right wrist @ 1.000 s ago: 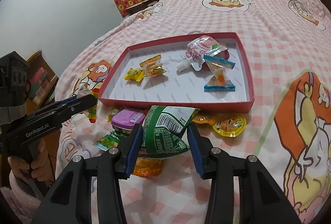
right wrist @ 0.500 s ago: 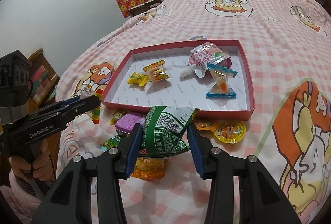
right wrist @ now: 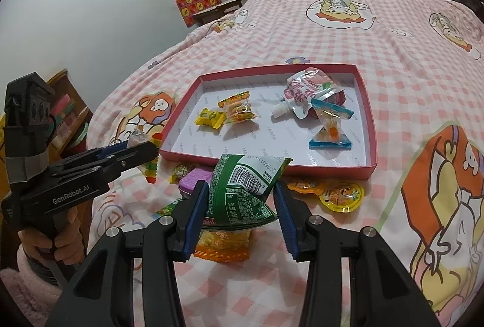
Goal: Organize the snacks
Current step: 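Carry both held packets over the red box and open both tools to drop them, then withdraw both open tools from the box back to the snack pile, then move the left tool to the yellow-green candy packet while the right approaches an orange jelly cup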
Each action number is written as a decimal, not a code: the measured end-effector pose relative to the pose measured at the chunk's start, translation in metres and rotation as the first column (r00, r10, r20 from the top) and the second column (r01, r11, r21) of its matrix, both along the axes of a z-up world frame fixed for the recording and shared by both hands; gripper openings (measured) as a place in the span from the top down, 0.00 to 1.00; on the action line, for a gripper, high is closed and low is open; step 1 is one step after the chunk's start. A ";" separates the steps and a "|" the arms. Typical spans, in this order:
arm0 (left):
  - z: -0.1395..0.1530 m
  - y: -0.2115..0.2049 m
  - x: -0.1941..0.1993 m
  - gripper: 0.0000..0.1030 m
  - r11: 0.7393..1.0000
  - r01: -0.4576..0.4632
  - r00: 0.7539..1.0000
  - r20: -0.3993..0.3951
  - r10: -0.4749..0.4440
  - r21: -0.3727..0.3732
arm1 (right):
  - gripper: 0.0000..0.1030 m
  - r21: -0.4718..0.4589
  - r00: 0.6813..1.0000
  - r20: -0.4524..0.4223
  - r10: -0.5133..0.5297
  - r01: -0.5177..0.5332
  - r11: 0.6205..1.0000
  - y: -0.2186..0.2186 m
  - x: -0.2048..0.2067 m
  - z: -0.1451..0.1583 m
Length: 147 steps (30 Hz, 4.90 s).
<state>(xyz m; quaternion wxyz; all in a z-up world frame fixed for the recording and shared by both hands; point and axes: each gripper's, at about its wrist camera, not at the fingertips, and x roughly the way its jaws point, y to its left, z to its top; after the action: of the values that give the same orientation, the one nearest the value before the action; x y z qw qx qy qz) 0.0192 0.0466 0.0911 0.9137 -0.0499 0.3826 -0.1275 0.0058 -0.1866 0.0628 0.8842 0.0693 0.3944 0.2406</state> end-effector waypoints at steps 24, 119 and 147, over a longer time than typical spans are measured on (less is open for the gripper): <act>0.012 -0.011 0.066 0.63 0.999 0.006 0.999 0.047 -0.008 0.043 | 0.56 -0.046 0.999 0.034 0.019 -0.017 0.999 0.020 0.039 0.019; -0.026 0.000 0.030 0.47 1.000 -0.010 0.994 -0.109 0.012 0.024 | 0.43 -0.042 0.996 0.028 -0.084 0.085 0.996 -0.014 0.033 -0.014; -0.067 -0.011 0.030 0.48 0.996 -0.053 0.985 -0.158 0.063 0.068 | 0.42 -0.119 0.989 -0.022 -0.146 0.143 0.983 -0.051 0.024 -0.047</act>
<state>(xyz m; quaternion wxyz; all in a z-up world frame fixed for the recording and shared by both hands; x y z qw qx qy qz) 0.0493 0.0361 0.0245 0.8844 -0.0420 0.4571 -0.0842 0.0293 -0.2380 0.0153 0.8957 0.0494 0.4152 0.1511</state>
